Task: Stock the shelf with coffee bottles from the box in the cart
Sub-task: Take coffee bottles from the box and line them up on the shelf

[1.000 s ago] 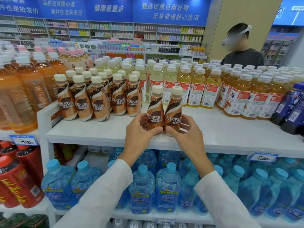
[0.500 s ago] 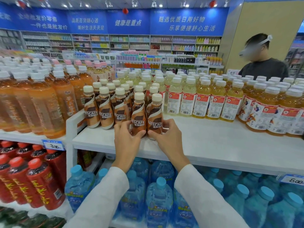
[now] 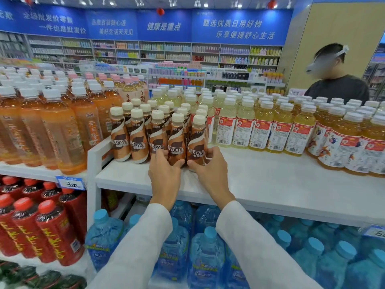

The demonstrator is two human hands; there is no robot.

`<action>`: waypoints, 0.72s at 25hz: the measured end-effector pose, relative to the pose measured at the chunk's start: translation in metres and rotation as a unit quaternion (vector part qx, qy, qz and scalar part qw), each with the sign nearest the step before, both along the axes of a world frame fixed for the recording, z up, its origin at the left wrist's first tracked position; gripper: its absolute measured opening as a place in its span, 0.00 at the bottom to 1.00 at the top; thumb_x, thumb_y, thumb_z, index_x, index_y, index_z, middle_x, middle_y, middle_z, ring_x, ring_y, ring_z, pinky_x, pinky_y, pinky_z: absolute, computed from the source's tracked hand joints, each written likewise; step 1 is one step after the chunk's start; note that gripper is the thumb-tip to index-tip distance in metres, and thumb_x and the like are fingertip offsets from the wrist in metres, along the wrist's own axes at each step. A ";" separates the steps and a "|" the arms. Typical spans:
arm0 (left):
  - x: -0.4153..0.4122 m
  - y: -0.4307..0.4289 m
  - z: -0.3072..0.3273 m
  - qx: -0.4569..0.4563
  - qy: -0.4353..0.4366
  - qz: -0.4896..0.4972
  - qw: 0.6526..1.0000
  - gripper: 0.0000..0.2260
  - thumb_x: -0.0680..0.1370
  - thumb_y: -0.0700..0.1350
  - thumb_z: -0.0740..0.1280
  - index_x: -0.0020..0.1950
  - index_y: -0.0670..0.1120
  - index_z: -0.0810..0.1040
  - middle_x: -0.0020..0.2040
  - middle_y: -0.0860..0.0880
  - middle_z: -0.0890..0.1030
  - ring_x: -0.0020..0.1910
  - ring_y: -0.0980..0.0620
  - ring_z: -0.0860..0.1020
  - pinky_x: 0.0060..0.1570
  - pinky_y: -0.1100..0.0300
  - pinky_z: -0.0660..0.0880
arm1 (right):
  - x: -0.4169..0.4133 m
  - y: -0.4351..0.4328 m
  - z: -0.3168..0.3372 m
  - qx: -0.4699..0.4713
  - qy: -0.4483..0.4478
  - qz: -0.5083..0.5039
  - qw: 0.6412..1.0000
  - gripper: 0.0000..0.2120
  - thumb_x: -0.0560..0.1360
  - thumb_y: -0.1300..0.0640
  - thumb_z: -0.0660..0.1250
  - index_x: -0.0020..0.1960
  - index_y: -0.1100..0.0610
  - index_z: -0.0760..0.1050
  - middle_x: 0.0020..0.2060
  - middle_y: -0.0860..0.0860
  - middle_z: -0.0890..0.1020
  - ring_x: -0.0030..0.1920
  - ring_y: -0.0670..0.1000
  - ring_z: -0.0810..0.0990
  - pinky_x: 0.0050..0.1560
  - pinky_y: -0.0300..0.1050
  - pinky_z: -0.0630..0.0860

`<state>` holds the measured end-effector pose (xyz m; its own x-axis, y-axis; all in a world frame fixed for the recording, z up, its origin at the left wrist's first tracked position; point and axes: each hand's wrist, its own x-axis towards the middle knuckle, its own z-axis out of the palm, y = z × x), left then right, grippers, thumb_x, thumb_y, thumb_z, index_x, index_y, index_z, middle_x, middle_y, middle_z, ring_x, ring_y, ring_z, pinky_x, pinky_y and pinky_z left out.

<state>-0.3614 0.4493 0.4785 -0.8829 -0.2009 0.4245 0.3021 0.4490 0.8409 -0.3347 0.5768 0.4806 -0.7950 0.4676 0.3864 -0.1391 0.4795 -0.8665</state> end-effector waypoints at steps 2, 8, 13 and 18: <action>-0.002 0.000 0.000 0.002 0.002 0.001 1.000 0.19 0.72 0.51 0.78 0.57 0.49 0.74 0.55 0.50 0.78 0.53 0.50 0.77 0.59 0.45 0.76 | -0.001 0.001 0.000 0.005 0.000 -0.002 1.000 0.26 0.67 0.48 0.80 0.59 0.50 0.71 0.55 0.48 0.80 0.55 0.48 0.80 0.57 0.46 0.79; -0.002 -0.002 -0.004 0.017 0.010 -0.001 1.000 0.20 0.71 0.51 0.79 0.57 0.50 0.74 0.55 0.51 0.79 0.53 0.51 0.78 0.58 0.46 0.77 | -0.003 0.000 -0.001 0.008 0.003 -0.004 1.000 0.26 0.68 0.49 0.80 0.59 0.50 0.70 0.57 0.49 0.79 0.56 0.49 0.79 0.59 0.47 0.79; -0.003 0.000 -0.003 0.013 0.008 -0.002 1.000 0.20 0.72 0.52 0.78 0.57 0.51 0.73 0.55 0.51 0.79 0.53 0.51 0.78 0.59 0.47 0.77 | -0.005 -0.001 -0.002 0.012 -0.002 -0.007 1.000 0.27 0.68 0.49 0.80 0.60 0.50 0.70 0.57 0.49 0.79 0.57 0.50 0.79 0.60 0.49 0.79; -0.004 0.000 -0.002 0.018 0.003 -0.002 1.000 0.21 0.72 0.52 0.78 0.59 0.50 0.74 0.56 0.50 0.79 0.53 0.52 0.77 0.58 0.51 0.78 | -0.002 -0.003 -0.001 0.019 -0.004 -0.009 1.000 0.26 0.70 0.48 0.79 0.61 0.50 0.69 0.58 0.49 0.77 0.58 0.50 0.78 0.60 0.48 0.78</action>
<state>-0.3656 0.4492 0.4763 -0.8806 -0.2132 0.4232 0.3095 0.4175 0.8543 -0.3368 0.5741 0.4795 -0.7893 0.4675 0.3980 -0.1236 0.5140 -0.8488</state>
